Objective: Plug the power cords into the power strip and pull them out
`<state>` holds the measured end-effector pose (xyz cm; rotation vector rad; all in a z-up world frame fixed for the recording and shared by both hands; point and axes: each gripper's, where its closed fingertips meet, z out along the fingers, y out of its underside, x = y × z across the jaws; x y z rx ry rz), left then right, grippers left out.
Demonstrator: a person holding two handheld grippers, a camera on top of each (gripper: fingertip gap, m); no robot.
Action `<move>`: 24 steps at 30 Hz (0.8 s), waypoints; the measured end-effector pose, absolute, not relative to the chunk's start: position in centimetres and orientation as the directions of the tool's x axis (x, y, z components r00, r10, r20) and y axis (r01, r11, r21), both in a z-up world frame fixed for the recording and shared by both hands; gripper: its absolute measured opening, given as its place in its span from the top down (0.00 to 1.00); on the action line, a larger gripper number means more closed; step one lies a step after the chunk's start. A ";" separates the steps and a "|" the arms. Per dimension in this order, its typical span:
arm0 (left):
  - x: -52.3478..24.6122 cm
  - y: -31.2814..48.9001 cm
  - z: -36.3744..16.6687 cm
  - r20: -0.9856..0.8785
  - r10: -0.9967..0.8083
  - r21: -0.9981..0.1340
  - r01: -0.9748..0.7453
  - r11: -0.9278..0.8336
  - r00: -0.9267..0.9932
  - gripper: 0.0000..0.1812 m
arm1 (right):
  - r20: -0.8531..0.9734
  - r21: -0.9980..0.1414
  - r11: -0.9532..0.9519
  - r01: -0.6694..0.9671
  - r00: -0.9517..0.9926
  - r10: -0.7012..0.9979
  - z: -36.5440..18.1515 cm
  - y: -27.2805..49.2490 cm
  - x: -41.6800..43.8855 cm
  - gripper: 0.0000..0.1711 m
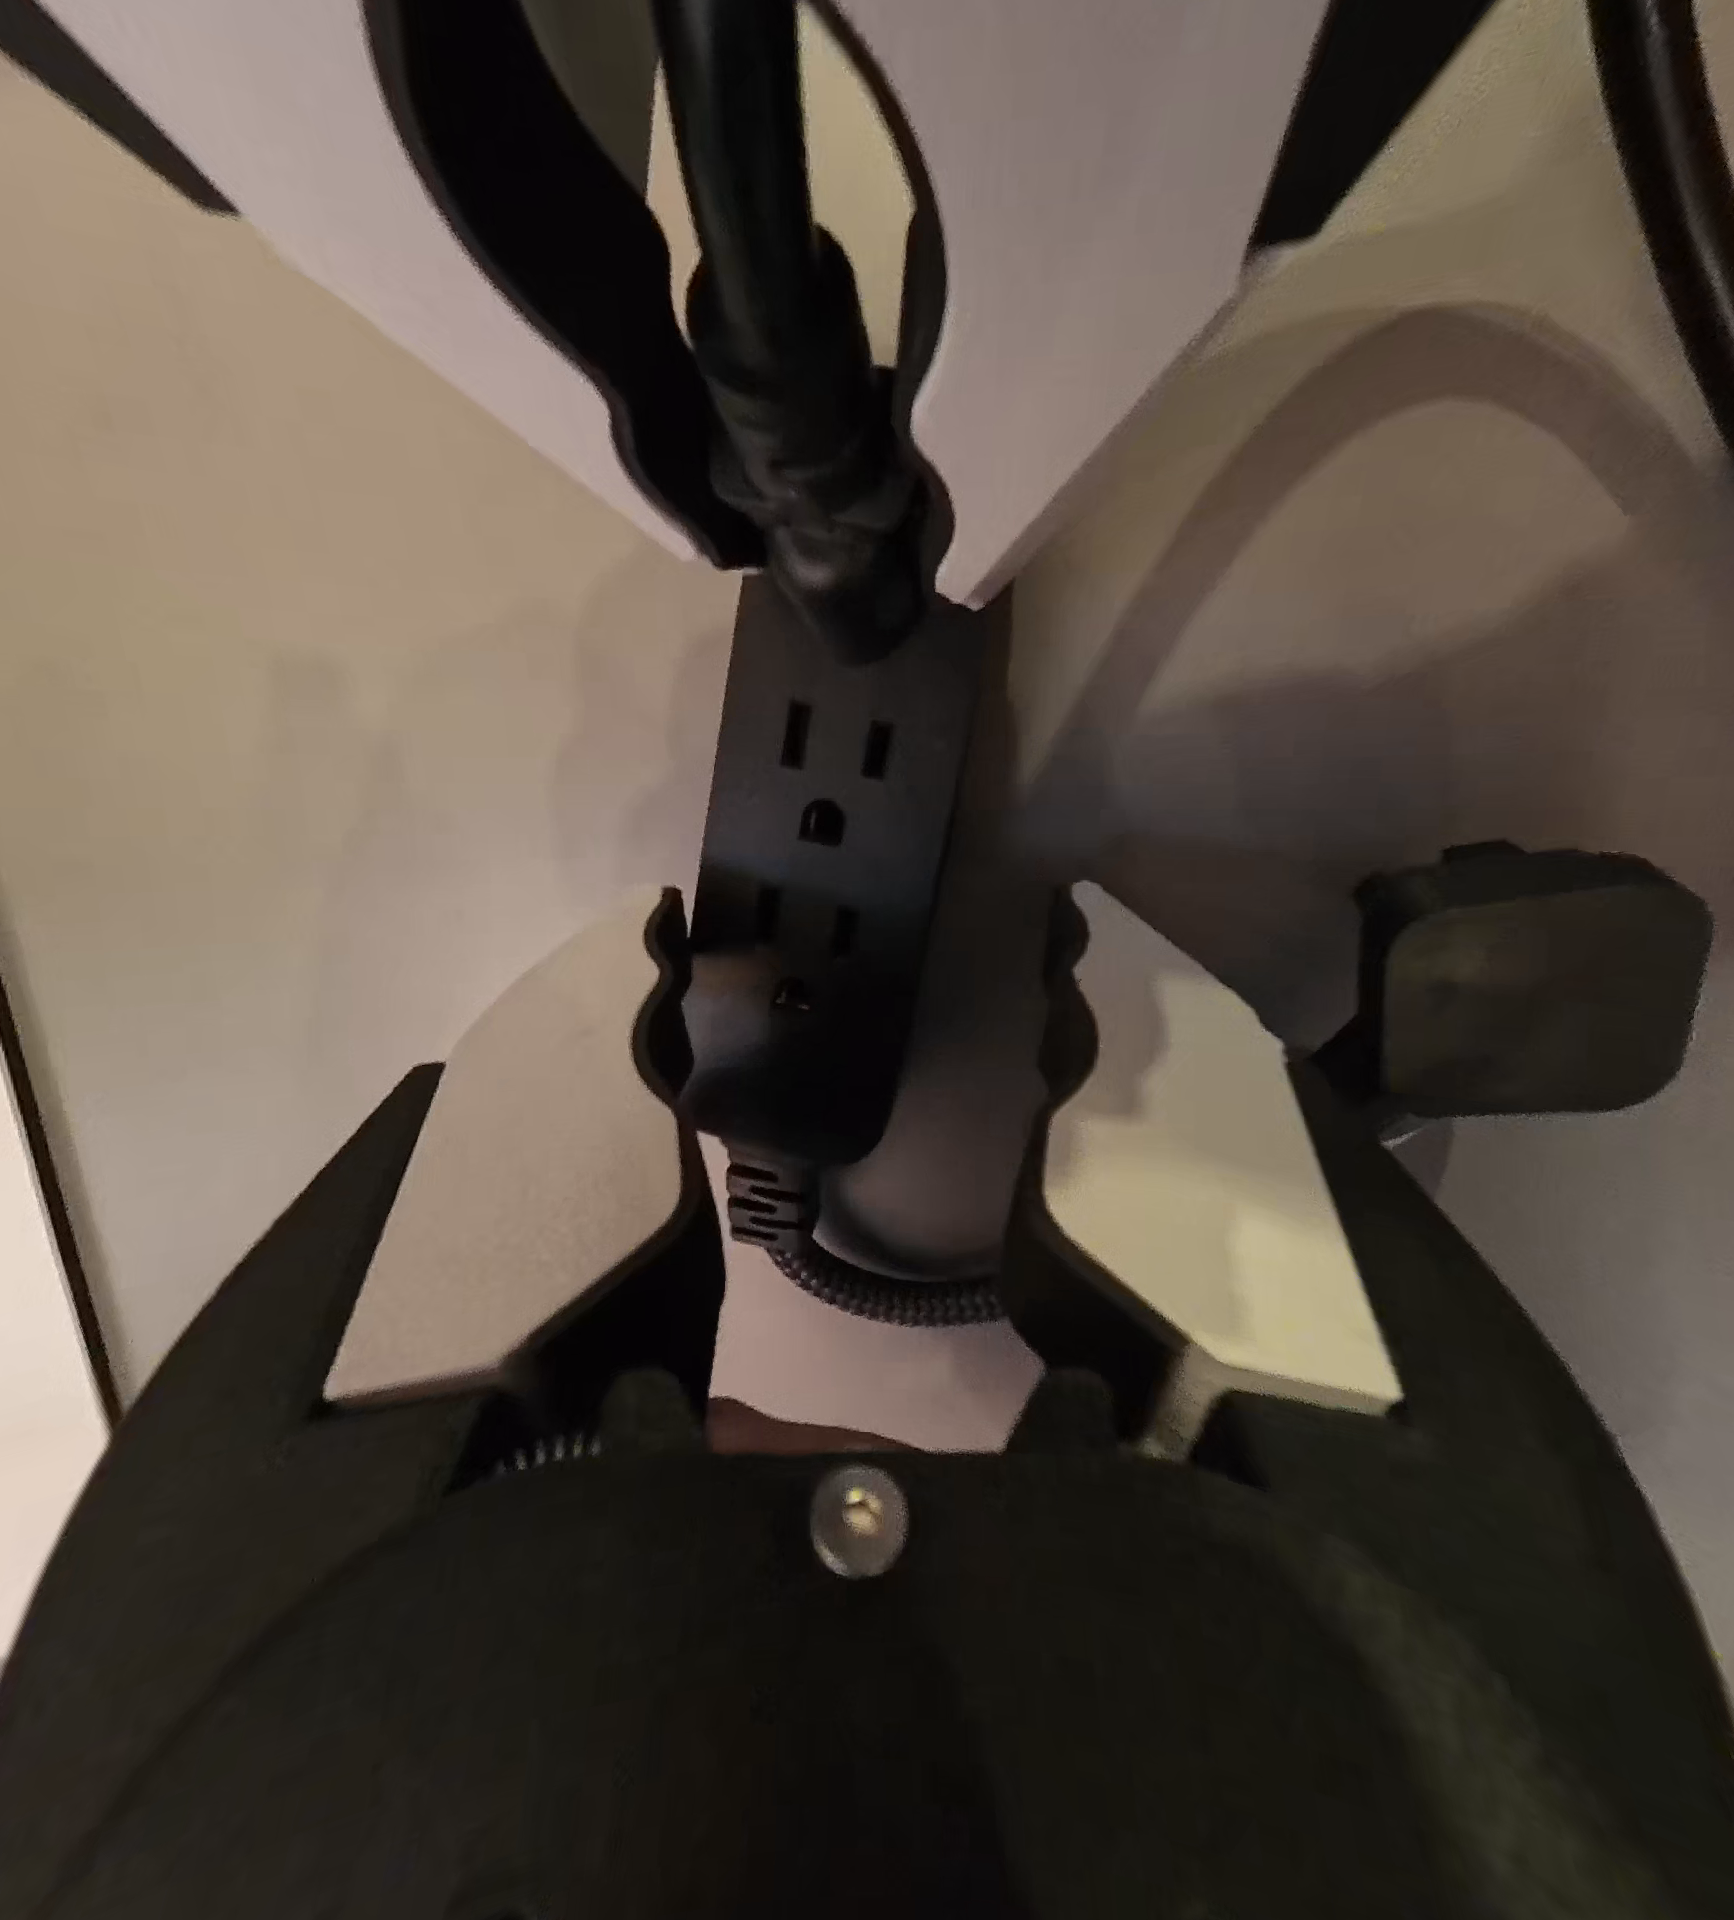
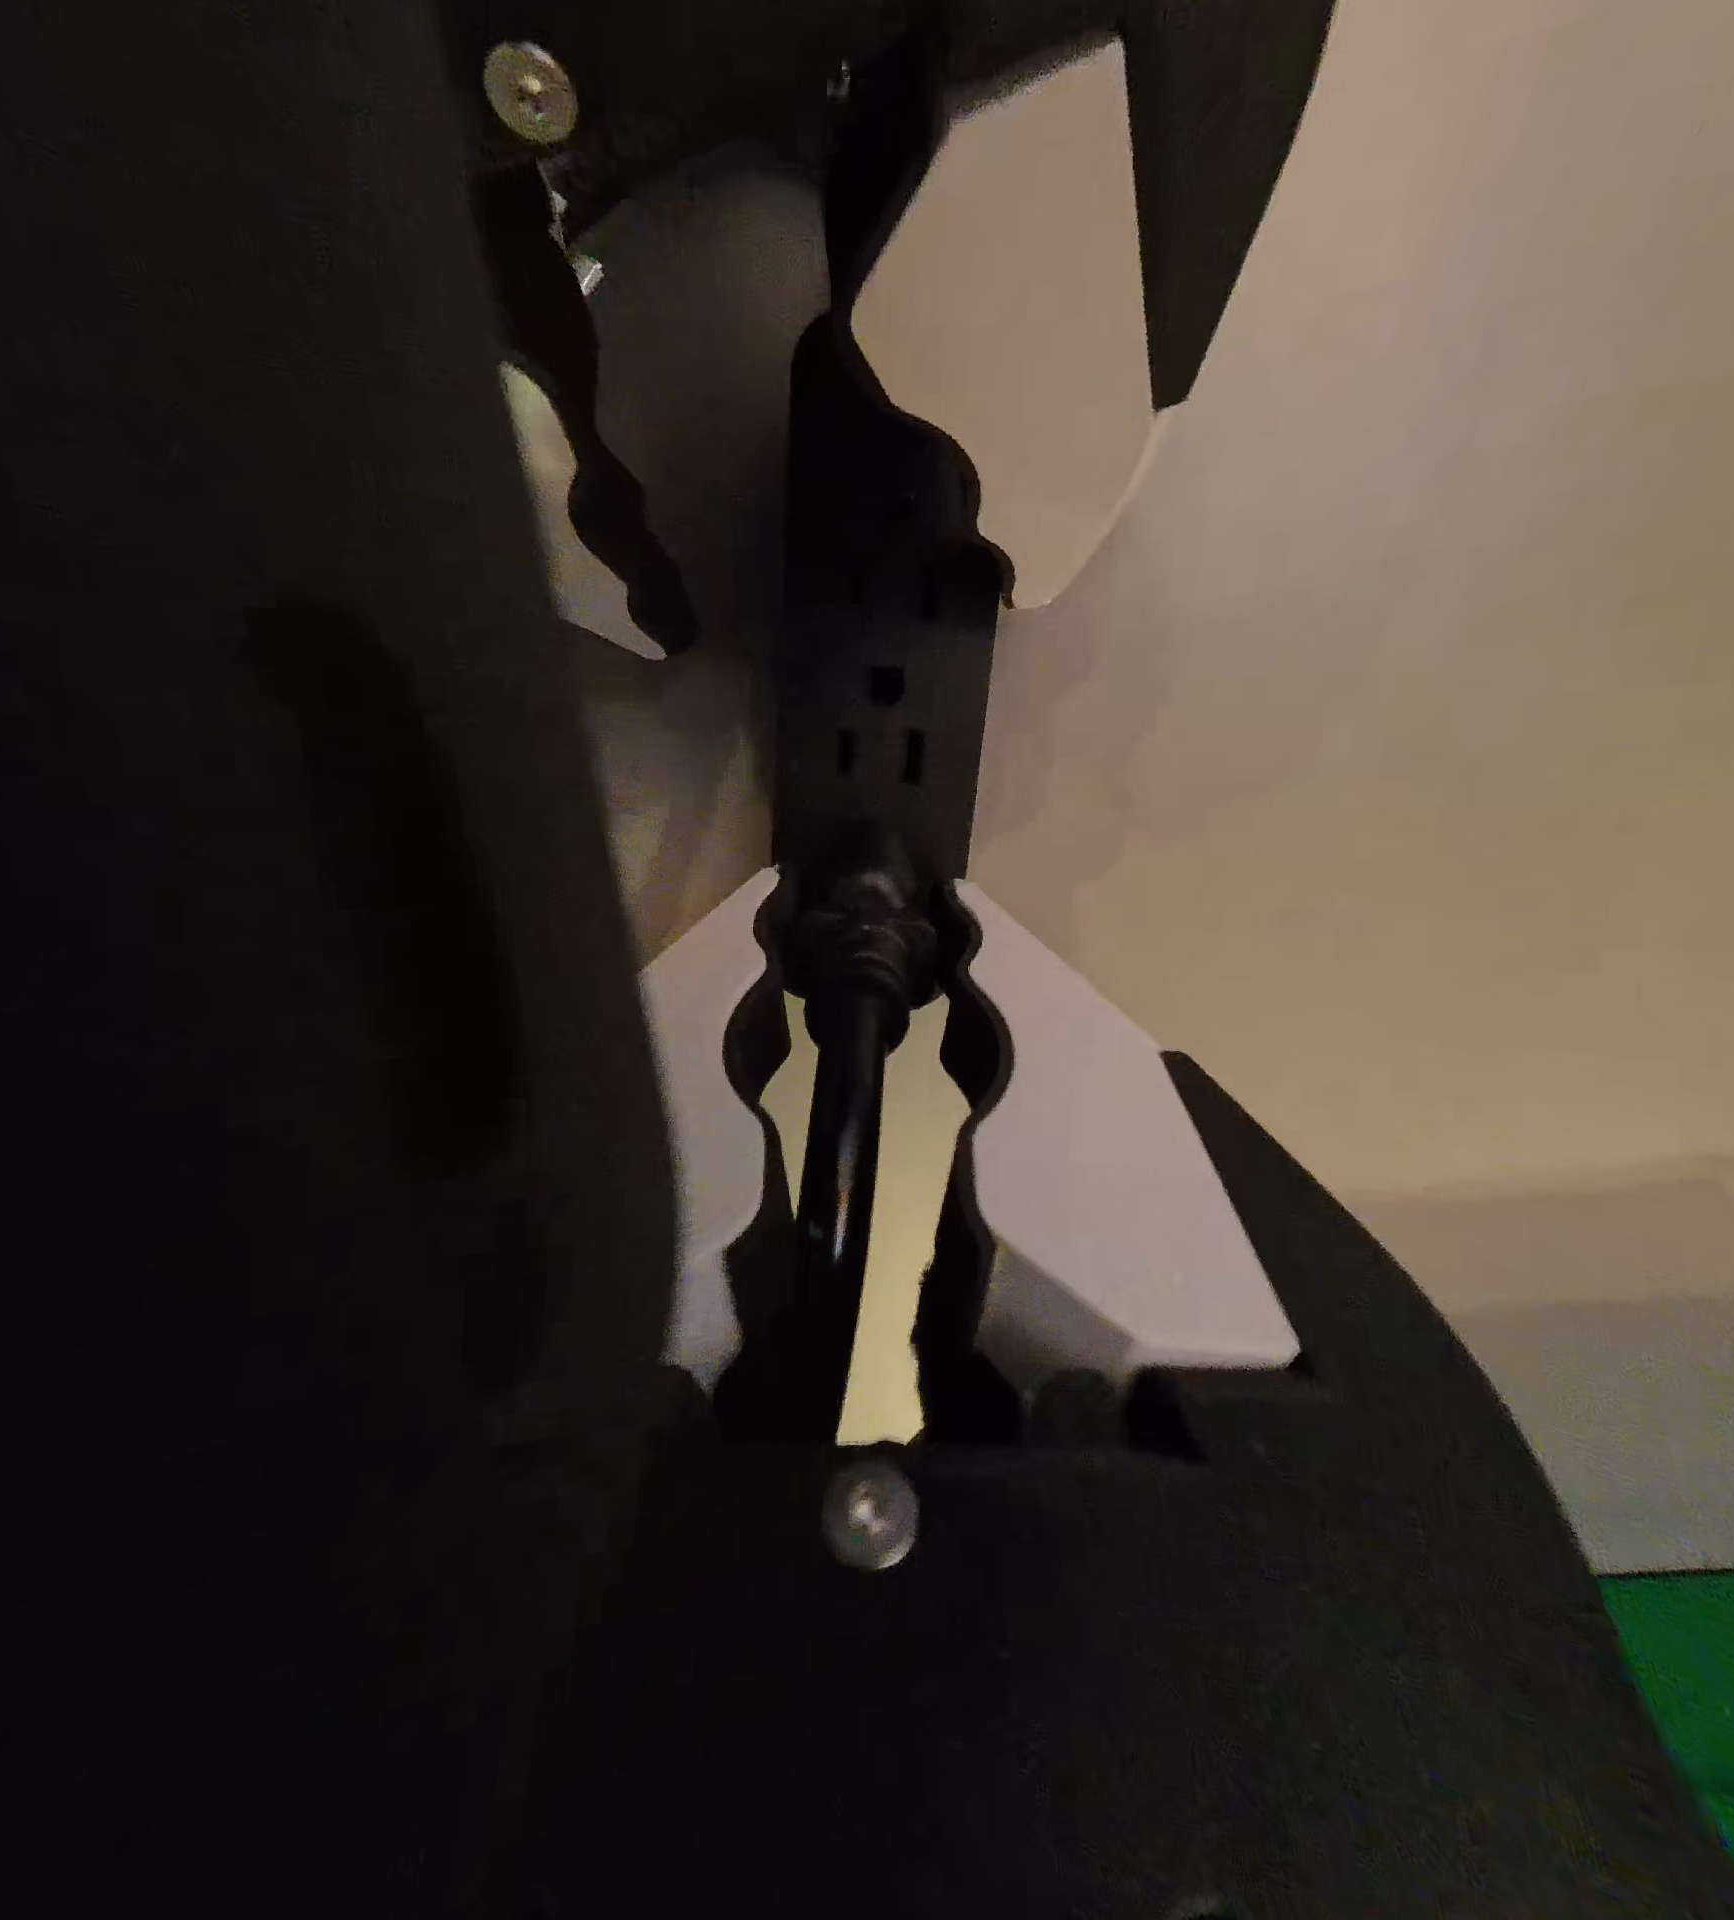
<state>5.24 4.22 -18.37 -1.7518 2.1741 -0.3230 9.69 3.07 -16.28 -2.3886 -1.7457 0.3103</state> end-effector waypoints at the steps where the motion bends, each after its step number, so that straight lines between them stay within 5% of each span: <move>1: 5.0 4.3 -18.3 -0.115 -0.976 -0.372 -0.903 0.215 -0.185 0.64 | -0.072 -0.259 -0.301 0.918 0.293 0.954 -16.3 3.1 9.7 0.87; 7: 2.5 5.4 -17.6 -0.175 -0.969 -0.361 -0.904 0.230 -0.177 0.70 | -0.081 -0.285 -0.281 0.917 0.269 0.960 -16.2 3.0 9.9 0.87; 14: 3.0 4.3 -14.6 -0.042 -0.995 -0.565 -0.818 0.103 -0.096 0.73 | -0.040 -0.306 -0.078 0.949 0.069 0.997 -16.2 2.7 9.6 0.87; 21: 5.5 3.7 -15.5 -0.117 -0.985 -0.591 -0.789 0.171 -0.125 0.81 | -0.014 -0.339 0.020 0.941 -0.026 1.000 -16.2 2.7 9.4 0.86; 24: 5.8 3.0 -16.2 -0.079 -0.986 -0.603 -0.781 0.163 -0.145 0.76 | -0.010 -0.359 0.025 0.933 -0.030 0.999 -16.1 2.5 9.1 0.86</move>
